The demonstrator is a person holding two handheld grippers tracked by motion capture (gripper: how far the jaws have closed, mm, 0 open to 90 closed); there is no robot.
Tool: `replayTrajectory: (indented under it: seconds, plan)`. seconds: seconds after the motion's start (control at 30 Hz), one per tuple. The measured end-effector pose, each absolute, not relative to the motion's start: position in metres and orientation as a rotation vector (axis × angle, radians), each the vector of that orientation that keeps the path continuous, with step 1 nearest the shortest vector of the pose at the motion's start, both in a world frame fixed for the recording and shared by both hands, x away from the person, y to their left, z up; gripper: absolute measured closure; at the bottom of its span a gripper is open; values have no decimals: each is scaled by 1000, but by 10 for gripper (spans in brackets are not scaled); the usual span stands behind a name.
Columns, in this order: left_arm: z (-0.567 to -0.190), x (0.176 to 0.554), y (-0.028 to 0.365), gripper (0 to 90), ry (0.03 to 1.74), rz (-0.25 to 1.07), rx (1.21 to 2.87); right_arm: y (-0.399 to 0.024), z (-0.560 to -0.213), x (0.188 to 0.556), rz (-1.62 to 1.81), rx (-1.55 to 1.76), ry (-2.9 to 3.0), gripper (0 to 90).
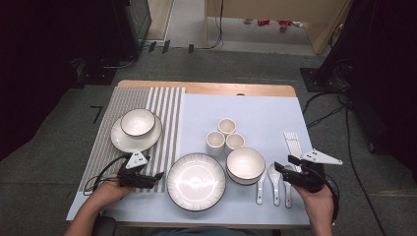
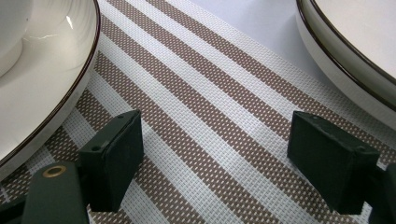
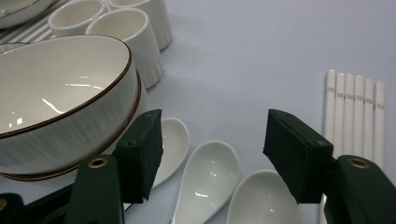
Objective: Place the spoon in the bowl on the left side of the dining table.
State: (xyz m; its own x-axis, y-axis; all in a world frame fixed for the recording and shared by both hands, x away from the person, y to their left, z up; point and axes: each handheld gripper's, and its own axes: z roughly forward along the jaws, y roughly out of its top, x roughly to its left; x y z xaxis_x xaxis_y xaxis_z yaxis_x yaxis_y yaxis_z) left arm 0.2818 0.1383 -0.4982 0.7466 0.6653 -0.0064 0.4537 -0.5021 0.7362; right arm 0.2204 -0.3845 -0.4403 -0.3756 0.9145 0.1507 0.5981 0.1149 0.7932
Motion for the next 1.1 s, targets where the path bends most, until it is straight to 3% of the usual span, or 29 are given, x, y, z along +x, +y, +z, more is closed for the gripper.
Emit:
replayTrajectory:
  seconds: [0.7,0.8,0.93,1.1]
  plan:
    - [-498,282,138,188,837,359,2186,-398,-452,216,1195,1569,1961,283]
    - [-498,282,138,188,837,359,2187,-399,-453,216,1159,1584,1945,219]
    - [-498,282,138,188,837,359,2187,-400,-453,216,1153,1587,1932,218]
    - [-498,282,138,188,837,359,2186,-399,-456,215,1114,1572,1951,278]
